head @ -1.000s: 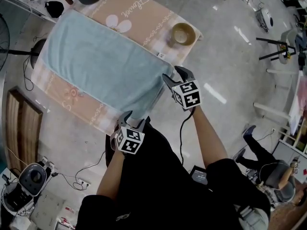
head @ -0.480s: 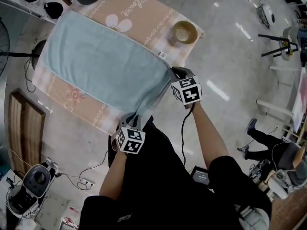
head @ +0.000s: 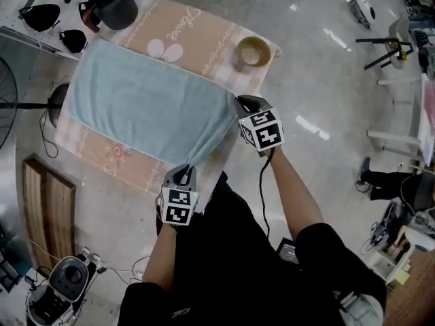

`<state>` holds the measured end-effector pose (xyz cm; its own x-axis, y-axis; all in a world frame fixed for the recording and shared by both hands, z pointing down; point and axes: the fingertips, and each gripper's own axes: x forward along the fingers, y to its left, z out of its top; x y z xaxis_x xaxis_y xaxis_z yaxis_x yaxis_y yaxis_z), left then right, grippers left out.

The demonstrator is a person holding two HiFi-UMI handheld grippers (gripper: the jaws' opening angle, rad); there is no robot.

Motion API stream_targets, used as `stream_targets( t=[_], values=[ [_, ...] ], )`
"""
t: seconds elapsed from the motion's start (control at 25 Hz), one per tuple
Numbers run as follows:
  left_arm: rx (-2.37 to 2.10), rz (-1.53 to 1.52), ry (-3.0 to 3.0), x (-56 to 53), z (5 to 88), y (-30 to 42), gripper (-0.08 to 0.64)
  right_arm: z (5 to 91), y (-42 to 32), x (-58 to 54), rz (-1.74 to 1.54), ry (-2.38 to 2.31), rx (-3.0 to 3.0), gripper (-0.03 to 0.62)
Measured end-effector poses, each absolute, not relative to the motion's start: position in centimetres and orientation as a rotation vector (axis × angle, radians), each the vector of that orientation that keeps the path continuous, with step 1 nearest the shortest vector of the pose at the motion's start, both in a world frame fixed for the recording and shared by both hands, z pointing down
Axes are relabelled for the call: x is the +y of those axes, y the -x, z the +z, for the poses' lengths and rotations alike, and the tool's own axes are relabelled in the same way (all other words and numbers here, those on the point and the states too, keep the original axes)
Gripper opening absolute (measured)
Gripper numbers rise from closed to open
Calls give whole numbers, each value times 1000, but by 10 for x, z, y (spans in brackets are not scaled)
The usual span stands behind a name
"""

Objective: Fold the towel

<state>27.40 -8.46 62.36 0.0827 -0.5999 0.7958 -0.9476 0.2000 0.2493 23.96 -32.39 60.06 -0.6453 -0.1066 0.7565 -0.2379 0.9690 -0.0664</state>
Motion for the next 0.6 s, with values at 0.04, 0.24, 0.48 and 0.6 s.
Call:
stream_targets(
  t=[0.04,0.24,0.48,0.6],
  values=[
    [-1612,493,-1497,-82,617,-267,29,595,-235,-321,204,-255,-2282,14],
    [-1585,422,-1554,-58,598,-227,29,574,-214,-300,214,-370,-2292,14],
    [-1515,385,-1707,-19,576,-165,28,535,-180,-271,210,-543,-2284,14],
    [-1479,383,-1770,-10,568,-137,29,523,-161,-257,236,-605,-2275,14]
  ],
)
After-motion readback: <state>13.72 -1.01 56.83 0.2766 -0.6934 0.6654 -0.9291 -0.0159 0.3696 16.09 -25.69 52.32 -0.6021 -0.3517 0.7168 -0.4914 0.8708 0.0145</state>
